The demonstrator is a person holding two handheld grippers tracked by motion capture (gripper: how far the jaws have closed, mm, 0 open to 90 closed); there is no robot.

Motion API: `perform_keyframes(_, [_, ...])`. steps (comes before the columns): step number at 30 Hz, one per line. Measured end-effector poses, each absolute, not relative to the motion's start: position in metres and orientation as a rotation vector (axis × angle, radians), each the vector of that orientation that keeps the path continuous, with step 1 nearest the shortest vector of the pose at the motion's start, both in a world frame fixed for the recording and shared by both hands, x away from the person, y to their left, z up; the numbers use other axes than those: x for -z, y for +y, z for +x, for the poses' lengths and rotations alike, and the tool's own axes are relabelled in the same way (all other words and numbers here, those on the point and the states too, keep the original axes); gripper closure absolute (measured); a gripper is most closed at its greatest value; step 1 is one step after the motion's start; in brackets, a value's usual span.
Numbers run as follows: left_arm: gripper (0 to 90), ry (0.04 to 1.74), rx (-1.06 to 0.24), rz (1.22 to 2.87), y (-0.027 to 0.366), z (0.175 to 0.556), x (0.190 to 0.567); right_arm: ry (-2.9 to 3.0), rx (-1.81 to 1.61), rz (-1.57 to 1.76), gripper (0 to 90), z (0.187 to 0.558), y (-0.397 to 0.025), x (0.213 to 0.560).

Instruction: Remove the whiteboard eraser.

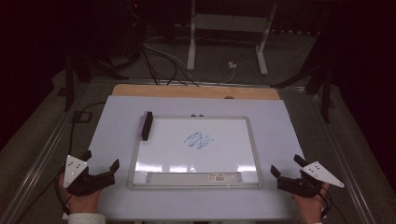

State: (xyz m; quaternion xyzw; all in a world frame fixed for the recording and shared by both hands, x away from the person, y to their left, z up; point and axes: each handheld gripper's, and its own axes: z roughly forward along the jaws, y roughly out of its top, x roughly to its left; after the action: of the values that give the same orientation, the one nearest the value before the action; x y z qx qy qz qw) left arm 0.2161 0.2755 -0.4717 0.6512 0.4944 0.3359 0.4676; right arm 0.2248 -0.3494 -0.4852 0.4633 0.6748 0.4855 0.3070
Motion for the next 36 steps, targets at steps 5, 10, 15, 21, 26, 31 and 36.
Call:
perform_keyframes(5, [0.6,1.213,-0.825,1.602,0.276,0.217,0.473,1.779,-1.295,1.237,0.1,0.226,-0.35,0.486])
perform_keyframes(10, [0.6,1.208,-0.835,1.587,0.275,0.216,0.471,1.764,-1.29,1.233,0.1,0.226,-0.348,0.485])
perform_keyframes(15, [0.6,1.214,-0.845,1.576,0.276,0.215,0.469,1.751,-1.288,1.231,0.1,0.225,-0.349,0.484])
perform_keyframes(21, [0.6,1.217,-0.848,1.573,0.279,0.214,0.466,1.754,-1.279,1.214,0.2,0.225,-0.347,0.484])
perform_keyframes(26, [0.6,1.208,-0.823,1.562,0.281,0.215,0.463,1.763,-1.278,1.208,0.1,0.224,-0.345,0.483])
perform_keyframes(31, [0.6,1.172,-0.823,1.534,0.283,0.219,0.457,1.763,-1.277,1.204,0.1,0.224,-0.342,0.483])
perform_keyframes(36, [0.6,1.138,-0.831,1.535,0.283,0.222,0.452,1.774,-1.264,1.186,0.2,0.224,-0.337,0.483])
